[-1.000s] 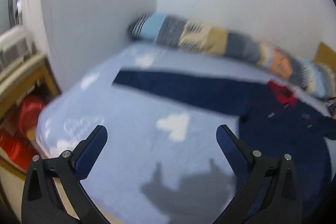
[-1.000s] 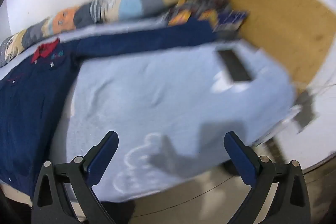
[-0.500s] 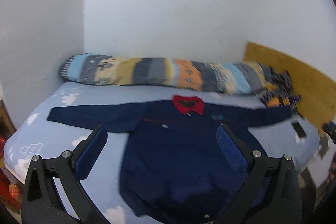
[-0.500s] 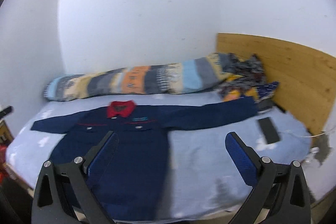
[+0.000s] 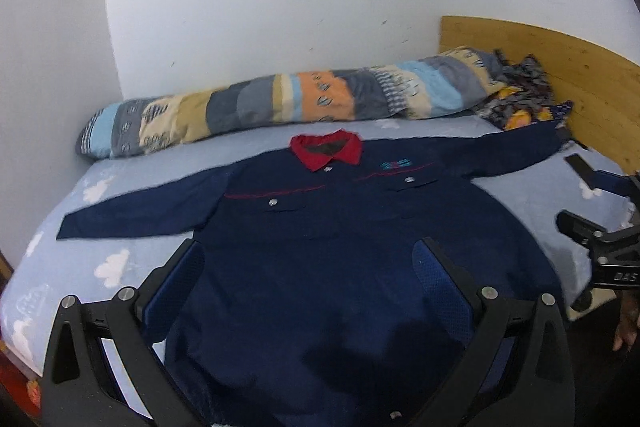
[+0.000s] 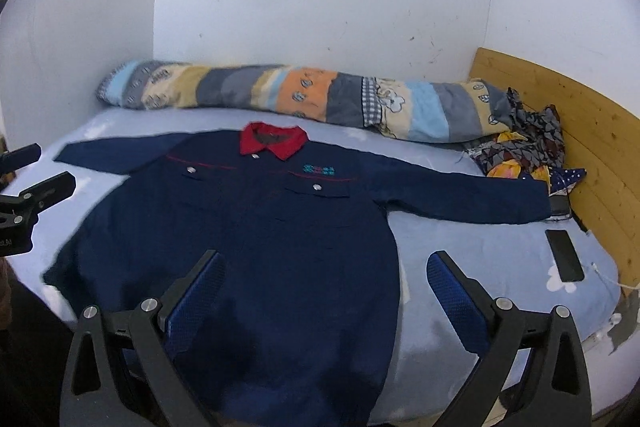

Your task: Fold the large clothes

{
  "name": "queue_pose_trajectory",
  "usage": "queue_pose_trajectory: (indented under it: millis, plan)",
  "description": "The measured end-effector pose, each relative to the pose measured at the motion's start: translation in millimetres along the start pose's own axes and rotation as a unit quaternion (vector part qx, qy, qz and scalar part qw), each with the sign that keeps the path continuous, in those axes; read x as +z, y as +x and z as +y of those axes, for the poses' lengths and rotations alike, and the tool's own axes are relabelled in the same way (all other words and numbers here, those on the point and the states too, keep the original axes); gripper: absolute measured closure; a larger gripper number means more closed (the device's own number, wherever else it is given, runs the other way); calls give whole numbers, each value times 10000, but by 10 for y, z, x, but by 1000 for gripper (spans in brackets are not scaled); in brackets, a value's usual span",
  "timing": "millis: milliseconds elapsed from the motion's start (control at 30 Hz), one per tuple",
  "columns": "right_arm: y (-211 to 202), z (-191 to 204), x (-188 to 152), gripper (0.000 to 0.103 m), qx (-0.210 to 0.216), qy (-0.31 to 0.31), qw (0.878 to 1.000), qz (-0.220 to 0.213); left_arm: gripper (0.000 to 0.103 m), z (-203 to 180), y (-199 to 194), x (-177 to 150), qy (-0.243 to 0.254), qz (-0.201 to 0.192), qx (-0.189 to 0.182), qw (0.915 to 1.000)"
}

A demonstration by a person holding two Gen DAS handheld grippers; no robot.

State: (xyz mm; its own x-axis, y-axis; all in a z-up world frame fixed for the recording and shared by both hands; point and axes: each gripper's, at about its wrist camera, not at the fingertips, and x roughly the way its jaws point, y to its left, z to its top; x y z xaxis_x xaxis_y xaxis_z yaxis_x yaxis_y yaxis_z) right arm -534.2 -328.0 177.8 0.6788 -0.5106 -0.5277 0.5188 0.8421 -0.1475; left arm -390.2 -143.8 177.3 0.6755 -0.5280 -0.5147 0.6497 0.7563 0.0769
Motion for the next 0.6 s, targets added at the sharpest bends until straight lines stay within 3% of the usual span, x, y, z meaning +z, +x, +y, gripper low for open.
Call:
queue_pose_trajectory:
  millis: [100,200,433,600]
  plan:
    - [230,77,-52,2,-140,27,9998,164,0,129,219,-179,-295,163,212,9992]
    - [433,116,-89,3,-105,73,9988,477,0,240,321,-168,-835,468,-105,9954]
    - [561,196,-24,2,141,311,9976,608,0,170,419,-197,-895,898,-360,9913]
    - [620,449,-38,2,62,-157,9974,705,0,94,441,-152,-820,913,-377,9917]
